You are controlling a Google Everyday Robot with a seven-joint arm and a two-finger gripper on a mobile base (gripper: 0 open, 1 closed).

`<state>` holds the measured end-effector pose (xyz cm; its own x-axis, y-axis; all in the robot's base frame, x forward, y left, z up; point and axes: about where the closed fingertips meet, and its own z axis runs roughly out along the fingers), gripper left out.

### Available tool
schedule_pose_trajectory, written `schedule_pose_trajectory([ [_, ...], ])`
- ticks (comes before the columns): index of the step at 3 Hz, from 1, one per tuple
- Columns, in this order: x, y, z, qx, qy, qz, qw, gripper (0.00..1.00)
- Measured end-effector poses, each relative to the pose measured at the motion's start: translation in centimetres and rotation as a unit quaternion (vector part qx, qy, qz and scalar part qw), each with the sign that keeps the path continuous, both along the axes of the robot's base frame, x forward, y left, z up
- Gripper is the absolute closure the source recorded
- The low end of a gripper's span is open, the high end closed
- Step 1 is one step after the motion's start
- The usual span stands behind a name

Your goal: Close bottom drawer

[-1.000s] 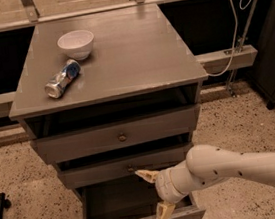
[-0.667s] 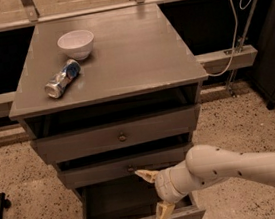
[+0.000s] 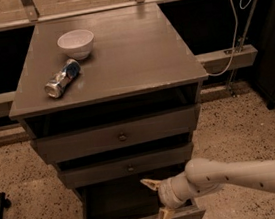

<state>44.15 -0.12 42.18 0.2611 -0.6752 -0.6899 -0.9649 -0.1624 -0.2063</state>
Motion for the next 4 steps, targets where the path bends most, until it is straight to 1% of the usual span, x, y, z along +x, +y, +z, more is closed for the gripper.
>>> schedule_pose_trajectory([
  [1,-0.6,-1.0,-8.2,-0.003,0.03,-0.011,0.9995,0.19],
  [2,-2.2,-2.3,-14.8,0.009,0.059,-0.028,0.9978,0.43],
  [3,-3.1,-3.2,-17.6,0.022,0.062,-0.033,0.9973,0.66],
  [4,-4.1,-3.2,-20.9,0.019,0.069,-0.046,0.9964,0.89],
])
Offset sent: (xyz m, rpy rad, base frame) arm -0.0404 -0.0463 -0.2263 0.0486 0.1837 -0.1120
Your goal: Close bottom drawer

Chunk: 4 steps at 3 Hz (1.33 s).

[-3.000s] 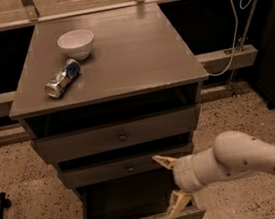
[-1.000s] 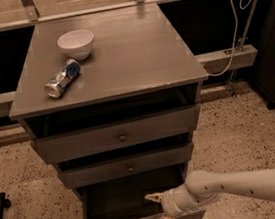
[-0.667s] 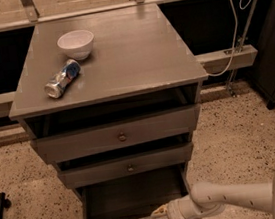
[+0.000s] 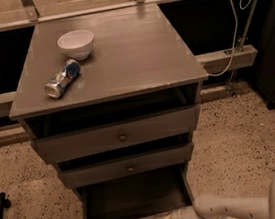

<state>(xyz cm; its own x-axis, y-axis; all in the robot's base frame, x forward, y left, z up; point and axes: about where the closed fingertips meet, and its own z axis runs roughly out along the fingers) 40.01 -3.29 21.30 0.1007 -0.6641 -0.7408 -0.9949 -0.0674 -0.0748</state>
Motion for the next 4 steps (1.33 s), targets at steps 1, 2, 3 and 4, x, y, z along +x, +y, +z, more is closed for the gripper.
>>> schedule_pose_trajectory([
  [1,-0.7,0.5,-4.0,0.002,0.001,-0.038,0.9993,1.0],
  [2,-0.8,0.8,-5.8,0.009,-0.002,-0.075,0.9972,1.0],
  [3,3.0,0.6,-4.7,0.015,-0.036,-0.11,0.9931,1.0],
  [4,4.0,0.5,-4.3,0.019,-0.045,-0.12,0.9915,1.0],
])
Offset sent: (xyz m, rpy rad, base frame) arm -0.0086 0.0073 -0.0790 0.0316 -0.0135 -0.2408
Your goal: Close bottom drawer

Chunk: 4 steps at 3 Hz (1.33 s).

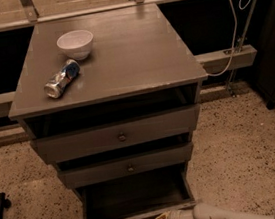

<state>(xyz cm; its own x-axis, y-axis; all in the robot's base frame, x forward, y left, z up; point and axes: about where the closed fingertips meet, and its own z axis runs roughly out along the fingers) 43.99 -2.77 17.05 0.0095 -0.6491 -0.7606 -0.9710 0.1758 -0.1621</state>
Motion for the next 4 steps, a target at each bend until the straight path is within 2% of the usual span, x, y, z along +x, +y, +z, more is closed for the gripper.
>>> schedule_pose_trajectory([
  [1,3.7,0.0,1.2,0.019,-0.011,-0.014,0.9997,1.0],
  [2,4.1,-0.1,1.4,0.021,-0.013,-0.016,0.9996,1.0],
  [3,5.6,-0.1,1.1,0.031,-0.038,-0.02,0.9986,1.0],
  [4,7.6,1.0,0.2,0.051,-0.058,-0.016,0.9969,1.0],
])
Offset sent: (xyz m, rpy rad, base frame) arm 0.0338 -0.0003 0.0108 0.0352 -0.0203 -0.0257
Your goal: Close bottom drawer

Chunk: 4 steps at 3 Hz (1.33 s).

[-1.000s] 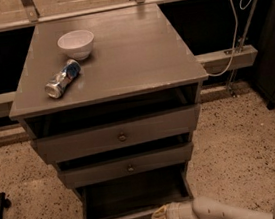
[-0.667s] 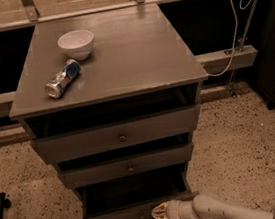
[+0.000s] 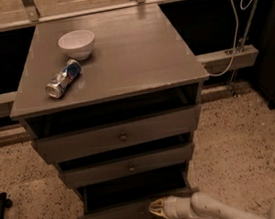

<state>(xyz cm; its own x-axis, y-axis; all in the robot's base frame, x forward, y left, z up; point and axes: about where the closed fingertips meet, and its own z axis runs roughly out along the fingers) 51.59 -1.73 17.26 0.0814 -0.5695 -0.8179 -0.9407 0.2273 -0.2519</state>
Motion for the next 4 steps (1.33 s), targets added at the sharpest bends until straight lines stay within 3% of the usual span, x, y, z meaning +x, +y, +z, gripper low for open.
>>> schedule_pose_trajectory([
  [1,-0.1,0.0,0.0,0.0,0.0,0.0,1.0,1.0],
  [4,5.8,-1.5,0.1,0.022,-0.04,-0.043,0.998,1.0],
])
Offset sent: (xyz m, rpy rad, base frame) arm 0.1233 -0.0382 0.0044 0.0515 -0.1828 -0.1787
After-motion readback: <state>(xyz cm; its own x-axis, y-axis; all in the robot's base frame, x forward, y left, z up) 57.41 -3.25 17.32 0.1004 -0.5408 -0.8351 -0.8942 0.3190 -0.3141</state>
